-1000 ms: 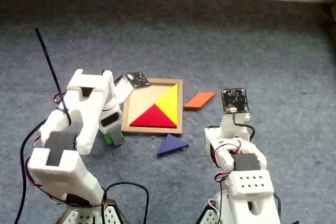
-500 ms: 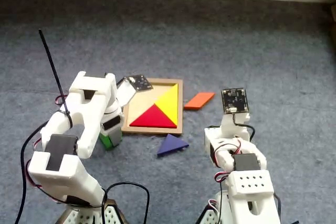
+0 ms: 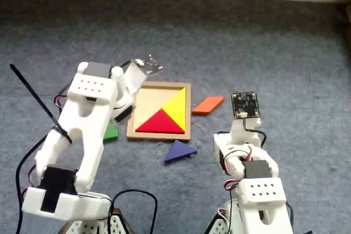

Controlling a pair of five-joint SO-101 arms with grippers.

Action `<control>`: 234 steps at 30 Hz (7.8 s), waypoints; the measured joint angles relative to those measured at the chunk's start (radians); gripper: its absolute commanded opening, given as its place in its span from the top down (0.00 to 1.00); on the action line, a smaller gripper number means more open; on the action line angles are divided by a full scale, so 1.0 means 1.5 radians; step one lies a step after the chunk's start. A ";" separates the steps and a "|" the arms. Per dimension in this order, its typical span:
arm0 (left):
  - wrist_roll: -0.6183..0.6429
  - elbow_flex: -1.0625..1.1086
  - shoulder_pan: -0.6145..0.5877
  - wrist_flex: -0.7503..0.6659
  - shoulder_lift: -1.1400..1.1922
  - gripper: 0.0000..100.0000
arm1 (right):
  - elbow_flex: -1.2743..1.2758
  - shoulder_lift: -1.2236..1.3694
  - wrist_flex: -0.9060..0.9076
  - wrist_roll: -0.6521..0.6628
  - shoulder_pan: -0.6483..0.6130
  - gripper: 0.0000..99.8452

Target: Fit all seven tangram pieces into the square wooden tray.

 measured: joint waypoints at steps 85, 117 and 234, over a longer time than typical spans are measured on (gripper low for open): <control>-0.130 -0.038 -0.144 0.050 0.056 0.74 | 0.000 0.000 0.000 0.000 0.000 0.99; -0.130 0.159 -0.178 -0.196 0.024 0.70 | 0.000 0.000 0.000 0.000 0.000 0.99; 0.005 -0.031 -0.001 -0.094 0.023 0.99 | 0.000 0.000 0.000 0.042 0.000 0.99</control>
